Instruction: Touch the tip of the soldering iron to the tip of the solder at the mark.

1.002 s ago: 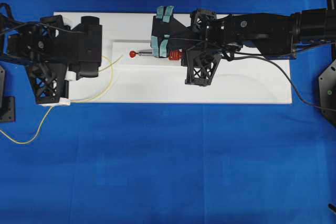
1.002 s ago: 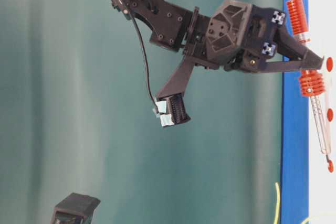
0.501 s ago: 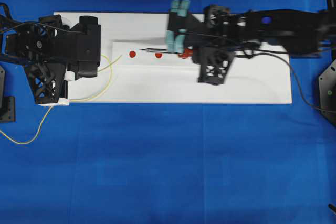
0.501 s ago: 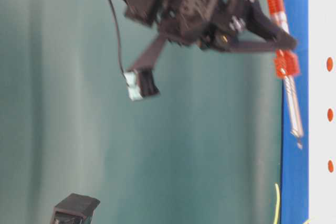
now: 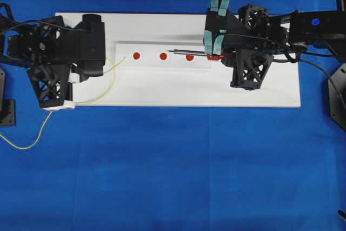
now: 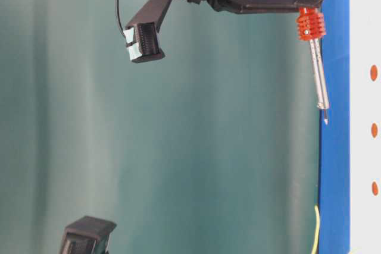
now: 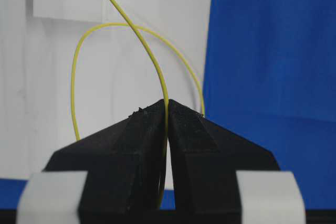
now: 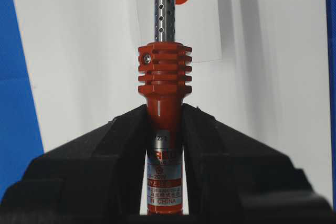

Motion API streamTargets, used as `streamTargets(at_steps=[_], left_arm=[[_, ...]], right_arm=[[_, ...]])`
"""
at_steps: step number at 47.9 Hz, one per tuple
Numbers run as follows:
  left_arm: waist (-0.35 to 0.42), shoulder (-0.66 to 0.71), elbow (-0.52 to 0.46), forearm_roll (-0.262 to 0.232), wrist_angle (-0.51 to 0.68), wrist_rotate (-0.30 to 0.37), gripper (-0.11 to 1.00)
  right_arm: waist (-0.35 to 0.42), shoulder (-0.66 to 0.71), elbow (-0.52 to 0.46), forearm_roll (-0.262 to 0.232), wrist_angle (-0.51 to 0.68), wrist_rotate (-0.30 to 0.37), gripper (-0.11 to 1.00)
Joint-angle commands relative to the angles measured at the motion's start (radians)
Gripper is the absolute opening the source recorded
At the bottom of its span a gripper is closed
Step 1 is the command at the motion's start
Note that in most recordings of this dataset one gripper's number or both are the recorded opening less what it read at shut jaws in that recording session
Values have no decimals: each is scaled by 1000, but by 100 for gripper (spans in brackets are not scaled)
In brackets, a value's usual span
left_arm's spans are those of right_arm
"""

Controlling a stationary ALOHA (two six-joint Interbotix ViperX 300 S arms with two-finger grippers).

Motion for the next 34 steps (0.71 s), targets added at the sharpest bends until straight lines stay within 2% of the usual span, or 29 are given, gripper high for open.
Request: streamTargets(at_steps=[1, 17, 34], left_arm=[[-2, 18, -48, -2, -9, 2, 1], [-2, 181, -184, 3, -55, 17, 1], [35, 330, -207, 5, -115, 14, 1]], right_arm=[[-3, -23, -9, -8, -8, 0, 6], [-3, -25, -8, -9, -6, 0, 6], [-2, -25, -5, -9, -6, 0, 6]])
